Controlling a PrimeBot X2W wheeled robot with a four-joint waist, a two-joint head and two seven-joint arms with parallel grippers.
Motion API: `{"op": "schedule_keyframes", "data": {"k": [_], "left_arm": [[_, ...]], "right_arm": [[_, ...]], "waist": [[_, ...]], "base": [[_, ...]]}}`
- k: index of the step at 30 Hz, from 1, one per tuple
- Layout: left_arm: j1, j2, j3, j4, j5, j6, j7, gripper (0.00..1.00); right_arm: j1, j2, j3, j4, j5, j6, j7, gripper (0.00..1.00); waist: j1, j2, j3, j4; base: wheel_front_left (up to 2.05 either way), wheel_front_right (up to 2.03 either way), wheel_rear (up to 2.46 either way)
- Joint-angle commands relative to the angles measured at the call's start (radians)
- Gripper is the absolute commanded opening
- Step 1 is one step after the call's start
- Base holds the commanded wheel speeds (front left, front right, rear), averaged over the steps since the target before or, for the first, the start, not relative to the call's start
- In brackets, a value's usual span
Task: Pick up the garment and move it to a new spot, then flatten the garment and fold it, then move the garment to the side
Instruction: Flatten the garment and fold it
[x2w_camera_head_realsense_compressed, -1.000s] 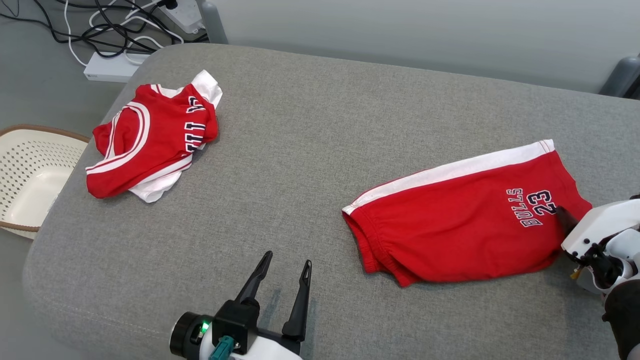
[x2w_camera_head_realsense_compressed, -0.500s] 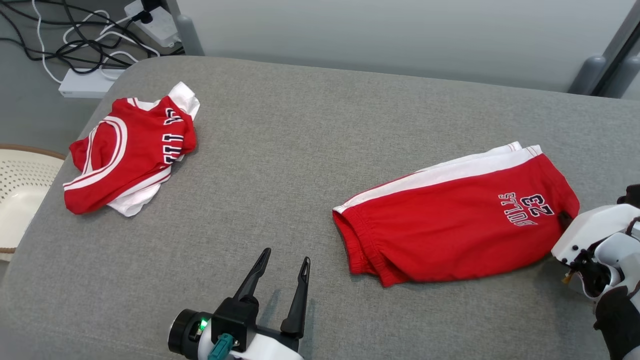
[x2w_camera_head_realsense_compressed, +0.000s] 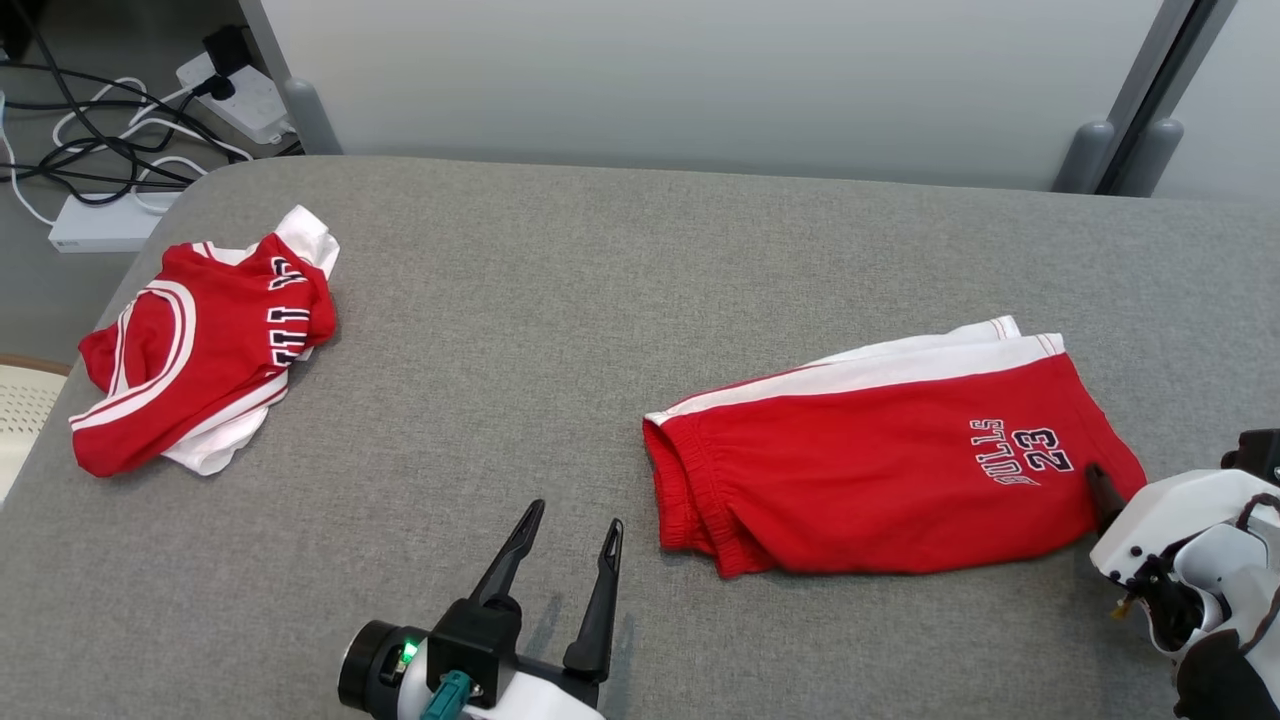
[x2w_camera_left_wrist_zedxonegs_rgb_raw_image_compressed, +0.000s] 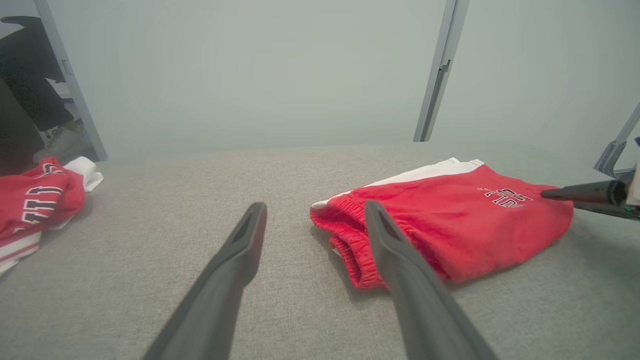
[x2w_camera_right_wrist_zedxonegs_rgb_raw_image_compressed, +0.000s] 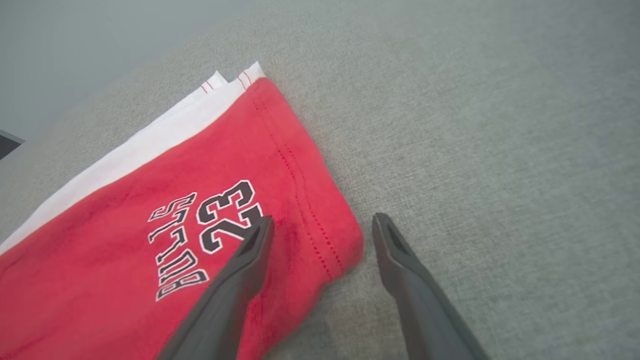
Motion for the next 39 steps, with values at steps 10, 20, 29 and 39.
{"op": "schedule_keyframes", "data": {"k": [10, 20, 29, 39], "left_arm": [[-0.03, -0.001, 0.026, -0.016, 0.014, -0.011, -0.01, 1.0], [-0.039, 0.001, 0.027, -0.013, 0.017, -0.016, -0.01, 1.0], [-0.024, 0.002, 0.035, -0.017, 0.015, -0.005, -0.01, 1.0], [0.0, 0.001, 0.037, -0.019, 0.013, -0.002, -0.01, 1.0]], "right_arm": [[-0.029, -0.033, 0.009, 0.023, 0.057, 0.0, -0.004, 1.0], [-0.057, -0.011, 0.057, 0.026, 0.066, 0.0, 0.043, 0.0], [-0.007, -0.023, 0.111, -0.019, 0.064, 0.0, -0.049, 0.0], [0.164, -0.032, 0.143, -0.072, 0.089, 0.0, -0.169, 0.0]], "waist": [[0.0, 0.0, 0.022, 0.053], [0.0, 0.0, 0.031, 0.073], [0.0, 0.0, 0.004, 0.027], [0.0, 0.0, -0.041, -0.049]], "base": [[0.0, 0.0, 0.0], [0.0, 0.0, 0.0], [0.0, 0.0, 0.0], [0.0, 0.0, 0.0]]}}
